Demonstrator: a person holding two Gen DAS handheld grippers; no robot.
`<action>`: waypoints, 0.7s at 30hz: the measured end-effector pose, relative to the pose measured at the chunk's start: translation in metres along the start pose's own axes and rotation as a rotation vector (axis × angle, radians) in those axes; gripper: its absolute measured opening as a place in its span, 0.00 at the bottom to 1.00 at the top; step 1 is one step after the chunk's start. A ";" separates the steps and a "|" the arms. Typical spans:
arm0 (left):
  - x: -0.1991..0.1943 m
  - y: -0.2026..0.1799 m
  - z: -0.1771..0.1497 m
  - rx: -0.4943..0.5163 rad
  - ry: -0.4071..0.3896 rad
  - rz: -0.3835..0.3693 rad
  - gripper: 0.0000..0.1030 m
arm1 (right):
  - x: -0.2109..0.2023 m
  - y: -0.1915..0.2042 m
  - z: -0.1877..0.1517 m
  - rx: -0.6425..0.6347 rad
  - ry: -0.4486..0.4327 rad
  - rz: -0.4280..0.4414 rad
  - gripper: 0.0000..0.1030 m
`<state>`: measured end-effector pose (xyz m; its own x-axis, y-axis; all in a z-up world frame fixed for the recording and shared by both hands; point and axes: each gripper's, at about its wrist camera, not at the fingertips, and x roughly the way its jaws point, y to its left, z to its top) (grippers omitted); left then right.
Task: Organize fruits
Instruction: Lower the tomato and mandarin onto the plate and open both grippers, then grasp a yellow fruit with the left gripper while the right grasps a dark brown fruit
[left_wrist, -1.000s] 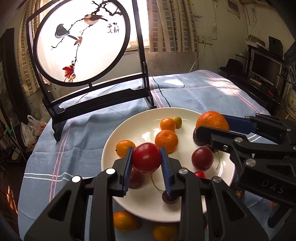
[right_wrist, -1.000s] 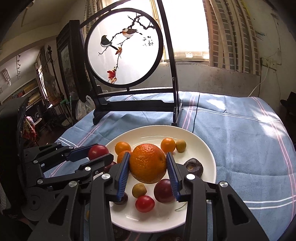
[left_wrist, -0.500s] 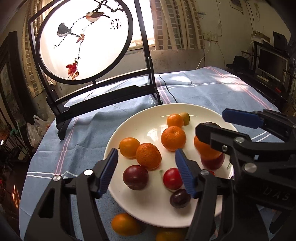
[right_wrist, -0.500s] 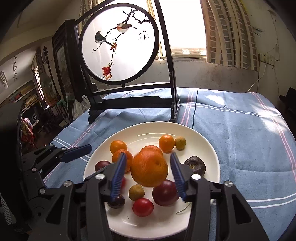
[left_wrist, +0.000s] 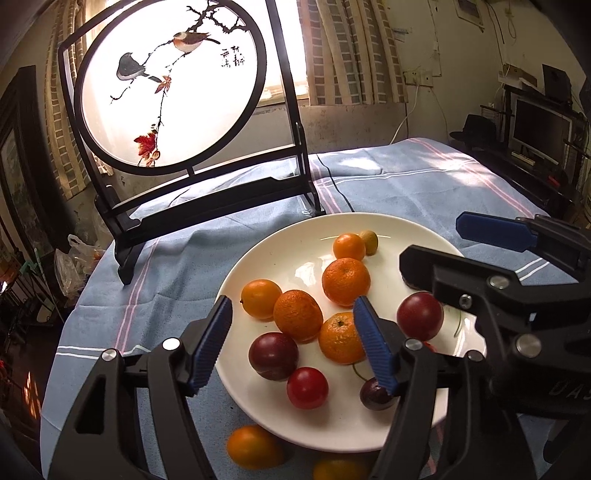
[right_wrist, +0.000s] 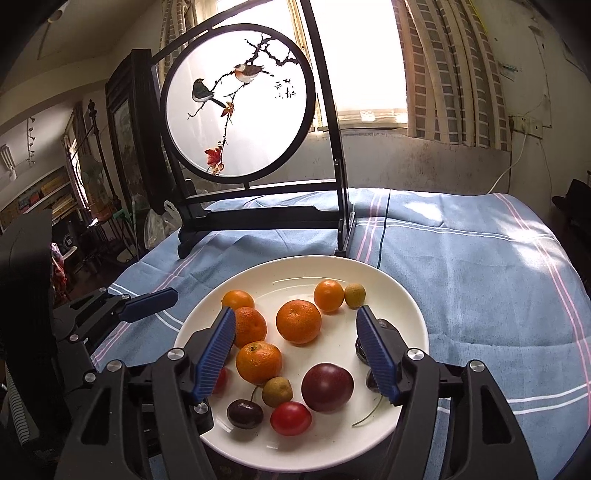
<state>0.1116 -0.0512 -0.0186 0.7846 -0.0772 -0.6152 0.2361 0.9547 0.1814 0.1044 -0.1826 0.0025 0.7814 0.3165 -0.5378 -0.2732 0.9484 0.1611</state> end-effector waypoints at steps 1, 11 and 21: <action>0.000 0.000 0.000 0.001 0.000 0.001 0.64 | 0.000 0.000 0.000 0.000 0.000 0.000 0.66; -0.042 0.008 -0.006 0.034 -0.056 -0.038 0.69 | -0.046 0.007 -0.001 -0.024 -0.055 0.011 0.79; -0.086 0.030 -0.066 0.060 -0.017 -0.208 0.79 | -0.063 0.001 -0.066 -0.175 0.140 -0.028 0.80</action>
<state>0.0136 0.0030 -0.0114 0.7250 -0.2757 -0.6311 0.4268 0.8991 0.0976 0.0177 -0.2032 -0.0178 0.7081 0.2722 -0.6516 -0.3550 0.9349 0.0047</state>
